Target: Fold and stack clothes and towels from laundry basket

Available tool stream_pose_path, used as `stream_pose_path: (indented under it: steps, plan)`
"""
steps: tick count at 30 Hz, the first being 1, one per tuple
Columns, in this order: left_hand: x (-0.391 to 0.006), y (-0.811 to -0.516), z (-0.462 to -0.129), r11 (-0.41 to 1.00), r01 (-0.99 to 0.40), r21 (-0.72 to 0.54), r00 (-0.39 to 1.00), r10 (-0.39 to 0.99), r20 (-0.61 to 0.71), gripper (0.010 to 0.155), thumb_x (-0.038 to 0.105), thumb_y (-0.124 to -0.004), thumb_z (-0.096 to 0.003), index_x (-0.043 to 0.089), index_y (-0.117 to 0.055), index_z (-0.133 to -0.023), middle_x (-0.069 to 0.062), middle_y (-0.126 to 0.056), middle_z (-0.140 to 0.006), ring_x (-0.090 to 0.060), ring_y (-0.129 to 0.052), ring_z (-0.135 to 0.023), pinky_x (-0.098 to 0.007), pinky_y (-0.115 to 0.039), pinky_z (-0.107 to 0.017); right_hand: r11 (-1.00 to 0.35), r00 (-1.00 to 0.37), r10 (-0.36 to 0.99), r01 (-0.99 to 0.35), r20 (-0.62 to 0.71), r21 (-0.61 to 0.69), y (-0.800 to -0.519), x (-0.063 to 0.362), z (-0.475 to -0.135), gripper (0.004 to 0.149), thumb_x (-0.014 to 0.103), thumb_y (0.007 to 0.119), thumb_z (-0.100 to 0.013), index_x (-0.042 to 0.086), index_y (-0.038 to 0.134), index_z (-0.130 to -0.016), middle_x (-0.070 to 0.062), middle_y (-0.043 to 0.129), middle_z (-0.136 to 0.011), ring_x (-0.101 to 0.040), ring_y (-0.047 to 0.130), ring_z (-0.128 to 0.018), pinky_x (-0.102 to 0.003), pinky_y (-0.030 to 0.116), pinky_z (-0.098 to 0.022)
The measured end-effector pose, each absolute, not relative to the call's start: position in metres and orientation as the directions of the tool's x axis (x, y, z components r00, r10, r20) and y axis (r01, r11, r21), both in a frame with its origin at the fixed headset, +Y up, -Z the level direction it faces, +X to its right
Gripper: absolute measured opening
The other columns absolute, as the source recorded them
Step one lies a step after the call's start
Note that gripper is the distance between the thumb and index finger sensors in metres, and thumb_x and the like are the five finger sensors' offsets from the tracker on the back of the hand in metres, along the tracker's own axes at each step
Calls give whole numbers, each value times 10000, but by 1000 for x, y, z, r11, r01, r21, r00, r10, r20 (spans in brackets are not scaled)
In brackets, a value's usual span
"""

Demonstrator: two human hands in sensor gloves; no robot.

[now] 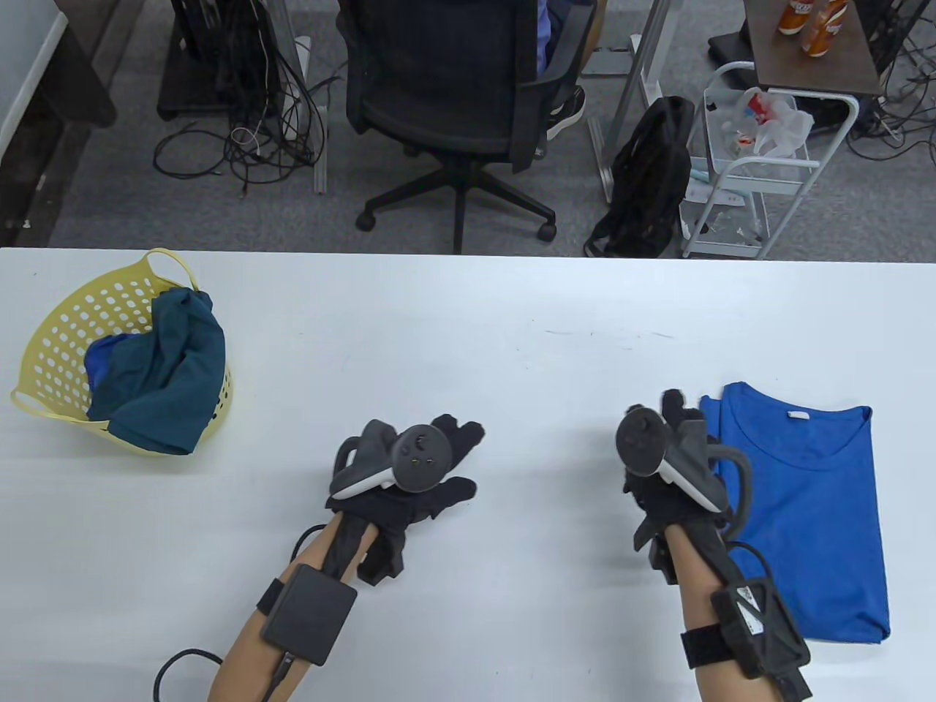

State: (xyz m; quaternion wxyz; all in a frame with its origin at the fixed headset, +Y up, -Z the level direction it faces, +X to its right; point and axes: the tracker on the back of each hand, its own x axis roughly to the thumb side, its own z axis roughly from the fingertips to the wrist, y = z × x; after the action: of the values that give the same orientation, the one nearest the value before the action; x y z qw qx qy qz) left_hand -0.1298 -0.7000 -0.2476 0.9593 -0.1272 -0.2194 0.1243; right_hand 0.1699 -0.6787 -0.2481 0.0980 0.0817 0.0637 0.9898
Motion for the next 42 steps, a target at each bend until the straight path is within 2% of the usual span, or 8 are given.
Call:
stream_pose_path:
  steps: [9,18,22,27,31,34,36,42]
  plan:
    - [-256,-654,-223,995,53,82,998,-52,-22,755,548,-757,-509,288,-518,-1176,-159,-609,-1210,-384,-745,-1043,-535,-735,-728,-923,-868,379,-331,320,197,-704,135,-199,696,244,817,-569,57,484,-1151,-371,349,-1163,-642,493,-984,-752,545,-663]
    - [-328,-618,-254,988,112,106,908,-58,-414,603,489,-803,-515,290,-673,-1069,-13,-830,-960,-219,-931,-736,-336,-862,-540,-924,-893,370,-324,258,203,-735,148,-201,690,241,810,-573,48,481,-1148,-376,341,-1157,-641,501,-978,-751,546,-658]
    - [-335,-621,-273,993,114,-41,873,-120,-472,731,527,-839,-477,281,-617,-1128,-31,-804,-989,-208,-917,-736,-330,-857,-532,-909,-877,406,-361,255,208,-739,152,-204,689,245,811,-574,47,483,-1147,-377,342,-1156,-639,504,-978,-750,547,-658]
    - [-329,-622,-279,975,220,-26,844,-204,-496,435,460,-793,-530,372,-780,-956,8,-830,-971,-191,-938,-719,-325,-868,-501,-906,-874,413,-365,256,213,-743,152,-206,682,249,807,-576,44,488,-1143,-378,342,-1154,-637,509,-975,-749,549,-656]
    - [-322,-591,-264,939,160,306,877,7,-481,441,396,-698,-571,326,-678,-1006,-178,-696,-1187,-498,-755,-1038,-660,-691,-713,-902,-865,425,-383,266,198,-742,151,-205,675,260,796,-582,39,490,-1142,-381,338,-1152,-638,508,-974,-747,549,-656]
    - [-313,-555,-239,787,-69,614,914,295,-276,454,347,-624,-599,199,-576,-1026,-176,-787,-1091,-392,-928,-918,-575,-782,-685,-901,-860,430,-390,275,190,-741,150,-205,659,264,778,-591,36,494,-1140,-383,341,-1149,-633,516,-971,-741,555,-655]
    - [-305,-535,-224,695,-250,674,907,412,-89,460,346,-602,-612,166,-541,-1031,-116,-864,-926,-110,-1036,-597,-406,-909,-545,-897,-854,438,-397,279,193,-743,149,-205,647,269,765,-597,34,498,-1138,-381,343,-1149,-631,524,-969,-739,558,-654]
    - [-291,-547,-232,892,-83,445,942,216,-257,454,433,-593,-635,202,-605,-1025,1,-891,-746,6,-944,-290,-252,-898,-273,-904,-854,424,-376,301,205,-747,143,-201,656,298,756,-602,33,494,-1142,-382,343,-1148,-625,535,-968,-736,564,-652]
